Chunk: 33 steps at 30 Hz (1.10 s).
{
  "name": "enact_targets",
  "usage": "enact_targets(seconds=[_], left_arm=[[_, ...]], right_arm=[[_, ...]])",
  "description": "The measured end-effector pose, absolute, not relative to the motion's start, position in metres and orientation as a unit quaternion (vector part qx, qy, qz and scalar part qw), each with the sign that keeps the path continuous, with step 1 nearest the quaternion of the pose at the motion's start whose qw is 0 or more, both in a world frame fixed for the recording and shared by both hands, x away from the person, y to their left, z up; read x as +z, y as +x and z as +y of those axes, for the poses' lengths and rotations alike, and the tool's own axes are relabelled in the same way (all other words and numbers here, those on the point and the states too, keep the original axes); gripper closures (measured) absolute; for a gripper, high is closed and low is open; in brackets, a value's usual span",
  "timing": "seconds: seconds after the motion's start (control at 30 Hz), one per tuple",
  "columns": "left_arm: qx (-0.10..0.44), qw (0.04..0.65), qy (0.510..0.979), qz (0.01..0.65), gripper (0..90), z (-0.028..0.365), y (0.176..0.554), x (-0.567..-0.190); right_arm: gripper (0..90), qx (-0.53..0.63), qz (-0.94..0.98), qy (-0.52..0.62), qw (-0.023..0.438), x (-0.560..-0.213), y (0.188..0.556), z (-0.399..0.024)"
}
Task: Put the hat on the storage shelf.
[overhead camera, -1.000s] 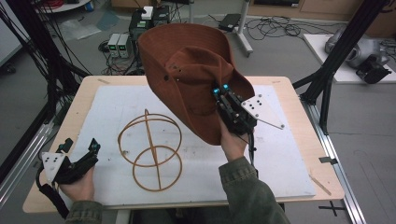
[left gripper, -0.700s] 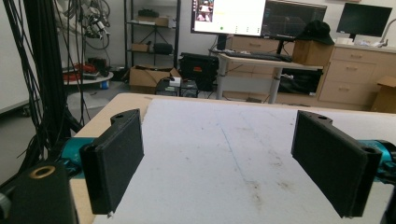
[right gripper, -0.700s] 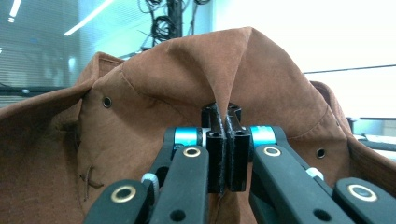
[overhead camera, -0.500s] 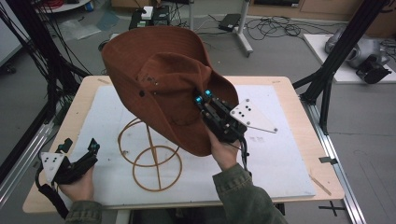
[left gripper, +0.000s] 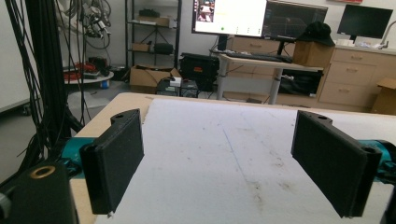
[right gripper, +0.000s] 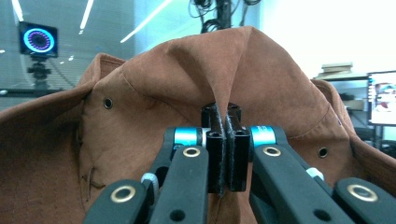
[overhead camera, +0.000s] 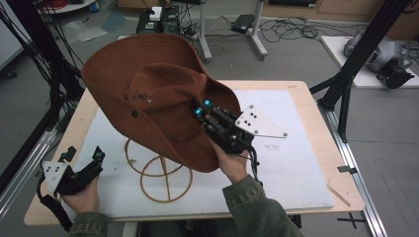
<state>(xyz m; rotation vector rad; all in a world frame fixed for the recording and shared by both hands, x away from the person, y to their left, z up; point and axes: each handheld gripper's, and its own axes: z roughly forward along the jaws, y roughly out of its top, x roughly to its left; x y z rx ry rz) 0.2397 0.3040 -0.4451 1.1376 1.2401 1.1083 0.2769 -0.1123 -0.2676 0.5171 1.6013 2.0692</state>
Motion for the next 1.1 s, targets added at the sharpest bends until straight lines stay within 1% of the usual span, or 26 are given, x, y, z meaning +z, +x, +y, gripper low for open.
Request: enact_targets(seconds=[0.13, 0.2, 0.43, 0.5, 0.53, 0.83, 1.1], left_arm=[[0.464, 0.533, 0.479, 0.520, 17.1, 0.304, 0.240, -0.445], [0.464, 0.535, 0.479, 0.519, 17.1, 0.304, 0.240, -0.445], [0.465, 0.533, 0.479, 0.520, 17.1, 0.304, 0.240, -0.445], [0.466, 0.533, 0.479, 0.519, 17.1, 0.304, 0.239, -0.445], [0.465, 0.533, 0.480, 0.519, 17.1, 0.304, 0.239, -0.445], [0.465, 0.533, 0.480, 0.519, 17.1, 0.304, 0.240, -0.445], [0.465, 0.533, 0.481, 0.519, 17.1, 0.303, 0.240, -0.445]], right_arm=[[89.1, 0.756, 0.588, 0.181, 0.222, -0.268, 0.277, -0.112], [89.0, 0.758, 0.594, 0.174, 0.207, -0.269, 0.278, -0.112], [89.0, 0.752, 0.617, 0.148, 0.177, -0.274, 0.279, -0.111], [89.0, 0.750, 0.621, 0.145, 0.176, -0.274, 0.280, -0.111], [88.9, 0.745, 0.631, 0.137, 0.166, -0.275, 0.280, -0.110], [88.7, 0.730, 0.654, 0.126, 0.150, -0.279, 0.279, -0.107], [88.6, 0.721, 0.663, 0.146, 0.139, -0.280, 0.277, -0.105]])
